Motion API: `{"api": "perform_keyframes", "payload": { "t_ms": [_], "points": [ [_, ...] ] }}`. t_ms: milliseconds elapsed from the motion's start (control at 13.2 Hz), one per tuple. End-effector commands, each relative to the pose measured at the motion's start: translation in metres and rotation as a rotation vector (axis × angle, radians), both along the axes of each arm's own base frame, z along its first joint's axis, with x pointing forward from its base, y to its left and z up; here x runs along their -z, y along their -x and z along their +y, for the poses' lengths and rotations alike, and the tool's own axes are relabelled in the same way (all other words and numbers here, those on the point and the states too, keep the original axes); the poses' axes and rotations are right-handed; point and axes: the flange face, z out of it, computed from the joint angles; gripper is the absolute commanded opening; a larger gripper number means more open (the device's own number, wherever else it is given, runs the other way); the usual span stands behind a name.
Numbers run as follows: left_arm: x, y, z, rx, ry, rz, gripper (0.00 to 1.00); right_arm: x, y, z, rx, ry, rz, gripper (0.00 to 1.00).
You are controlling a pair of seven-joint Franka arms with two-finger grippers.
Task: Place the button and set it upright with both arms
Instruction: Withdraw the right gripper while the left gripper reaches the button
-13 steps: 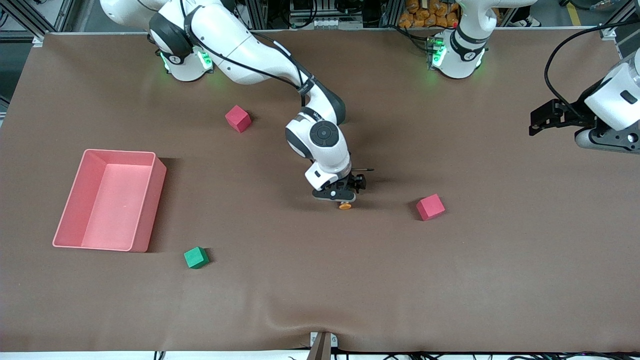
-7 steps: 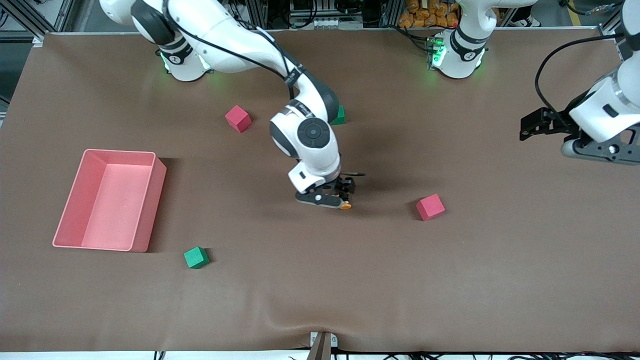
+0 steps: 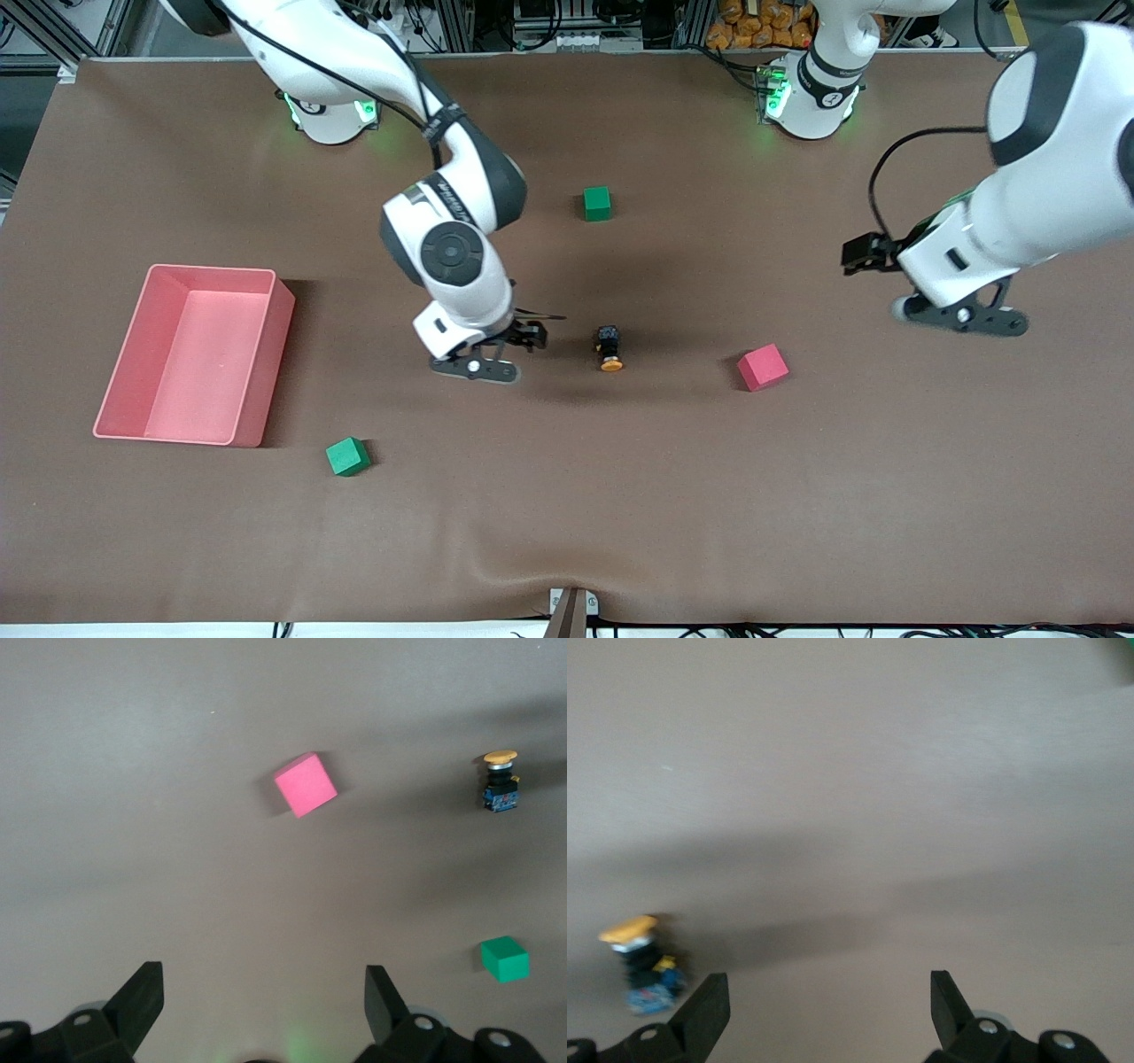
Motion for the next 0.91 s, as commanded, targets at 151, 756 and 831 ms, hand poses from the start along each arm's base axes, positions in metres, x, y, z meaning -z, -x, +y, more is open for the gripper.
{"api": "perform_keyframes", "payload": {
  "t_ms": [151,756,831],
  "points": [
    [0.034,-0.027,-0.06,-0.037,-0.01,0.028,1.0,-0.007,0.03,-0.102,-0.104,0.016,0.073,1.0],
    [0.136,-0.044,-0.146,-0.135,0.089,0.1,1.0,-0.019,0.054,-0.207,-0.164,0.019,0.119,1.0],
    [0.145,-0.041,-0.156,-0.142,0.088,0.111,1.0,-0.022,0.057,-0.23,-0.194,0.013,0.12,1.0]
  ]
}}
